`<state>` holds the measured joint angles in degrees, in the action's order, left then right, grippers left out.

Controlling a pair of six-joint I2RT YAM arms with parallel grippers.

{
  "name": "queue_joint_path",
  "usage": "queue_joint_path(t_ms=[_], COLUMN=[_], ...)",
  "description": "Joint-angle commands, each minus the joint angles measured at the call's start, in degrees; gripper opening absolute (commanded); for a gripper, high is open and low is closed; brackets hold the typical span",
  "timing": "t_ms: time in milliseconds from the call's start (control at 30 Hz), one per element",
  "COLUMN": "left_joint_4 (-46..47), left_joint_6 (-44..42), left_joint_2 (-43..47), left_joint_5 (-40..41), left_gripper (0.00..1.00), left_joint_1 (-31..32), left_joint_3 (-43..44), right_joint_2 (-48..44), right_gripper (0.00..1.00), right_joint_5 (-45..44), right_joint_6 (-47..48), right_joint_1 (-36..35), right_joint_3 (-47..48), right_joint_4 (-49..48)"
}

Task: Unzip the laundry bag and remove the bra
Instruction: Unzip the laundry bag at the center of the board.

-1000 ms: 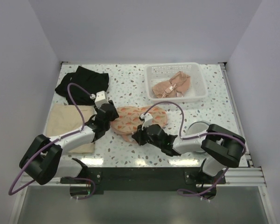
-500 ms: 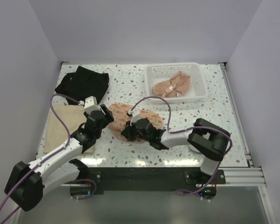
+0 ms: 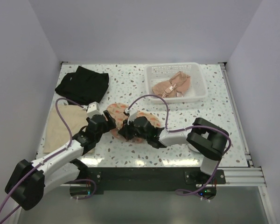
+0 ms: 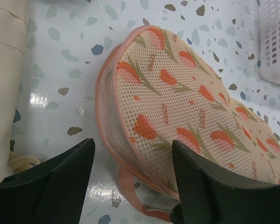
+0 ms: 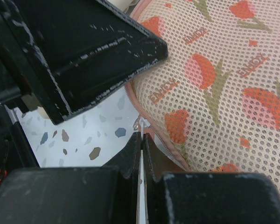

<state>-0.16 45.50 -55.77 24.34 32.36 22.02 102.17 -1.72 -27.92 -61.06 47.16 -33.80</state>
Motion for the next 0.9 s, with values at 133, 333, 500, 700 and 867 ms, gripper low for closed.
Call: queue_joint_path(t_ms=[133, 333, 500, 700, 867], left_joint_4=[2.9, 4.6, 5.9, 6.4, 6.1], left_joint_6=[2.1, 2.3, 2.0, 1.5, 0.8], left_joint_2=[0.2, -0.4, -1.4, -3.1, -3.7], left_joint_5=[-0.6, -1.0, -0.6, 1.0, 3.2], left_gripper=[0.72, 0.64, 0.42, 0.10, 0.00], left_joint_1=[-0.1, -0.2, -0.2, -0.2, -0.2], left_joint_3=[-0.9, -1.2, -1.0, 0.1, 1.2], right_joint_2=[-0.2, -0.7, -0.4, -0.9, -1.4], right_gripper=[0.00, 0.00, 0.00, 0.00, 0.00], right_joint_5=[1.5, 1.6, 3.5, 3.7, 3.5], right_joint_6=[0.9, 0.8, 0.7, 0.6, 0.4], right_joint_1=[0.3, 0.4, 0.3, 0.4, 0.3], right_joint_3=[3.6, 3.6, 3.5, 2.6, 1.4], right_joint_4=[-1.4, -1.9, -2.7, -2.8, -3.0])
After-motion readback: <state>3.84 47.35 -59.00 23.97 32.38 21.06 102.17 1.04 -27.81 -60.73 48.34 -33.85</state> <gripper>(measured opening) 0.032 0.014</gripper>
